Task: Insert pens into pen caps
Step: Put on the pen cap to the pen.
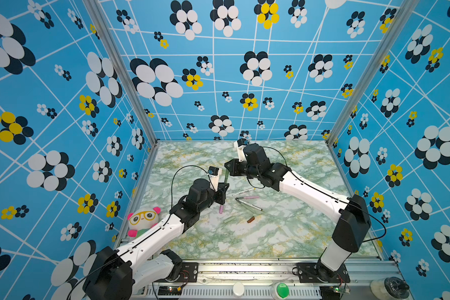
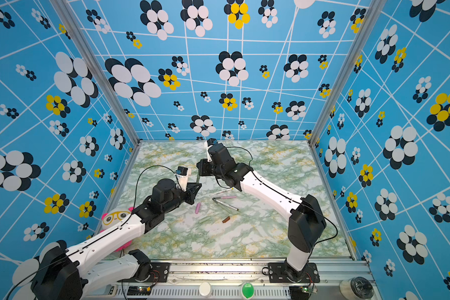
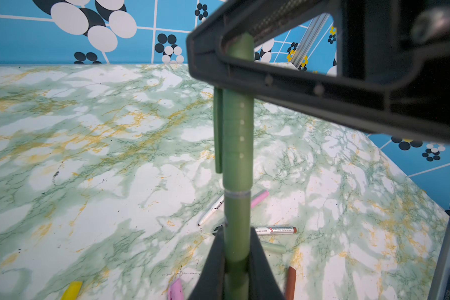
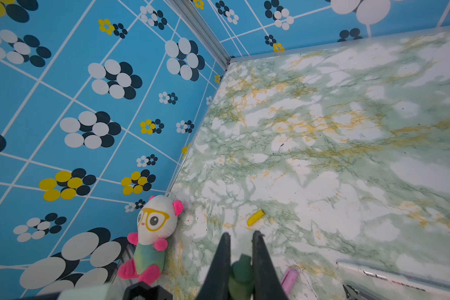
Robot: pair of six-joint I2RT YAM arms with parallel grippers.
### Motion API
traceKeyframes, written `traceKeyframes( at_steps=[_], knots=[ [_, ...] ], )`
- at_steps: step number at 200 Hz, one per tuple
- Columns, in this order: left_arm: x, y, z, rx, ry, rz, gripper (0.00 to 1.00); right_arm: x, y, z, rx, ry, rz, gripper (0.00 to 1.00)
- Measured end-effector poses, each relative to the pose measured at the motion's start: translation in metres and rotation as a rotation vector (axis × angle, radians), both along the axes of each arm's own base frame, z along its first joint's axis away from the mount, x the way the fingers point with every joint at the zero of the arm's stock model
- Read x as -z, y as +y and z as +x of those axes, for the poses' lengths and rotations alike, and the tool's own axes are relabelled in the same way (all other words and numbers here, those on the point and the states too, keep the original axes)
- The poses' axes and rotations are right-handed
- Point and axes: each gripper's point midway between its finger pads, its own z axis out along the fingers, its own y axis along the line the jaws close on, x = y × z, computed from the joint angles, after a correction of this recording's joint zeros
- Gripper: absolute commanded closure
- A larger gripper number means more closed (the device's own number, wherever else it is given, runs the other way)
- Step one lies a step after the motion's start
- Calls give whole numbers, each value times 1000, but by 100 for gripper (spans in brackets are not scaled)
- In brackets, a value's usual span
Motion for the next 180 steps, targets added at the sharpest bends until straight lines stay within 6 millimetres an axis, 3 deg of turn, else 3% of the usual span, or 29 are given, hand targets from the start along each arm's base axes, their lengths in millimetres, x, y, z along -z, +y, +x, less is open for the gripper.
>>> traceKeyframes(
  at_steps=[56,180],
  knots=[
    [8,-4,8,14,21,15,100,10,-5,6,35,-1,-2,93],
    [7,-11,26,40,47,9,100,10,-12,21,117,-53,32,93]
  ],
)
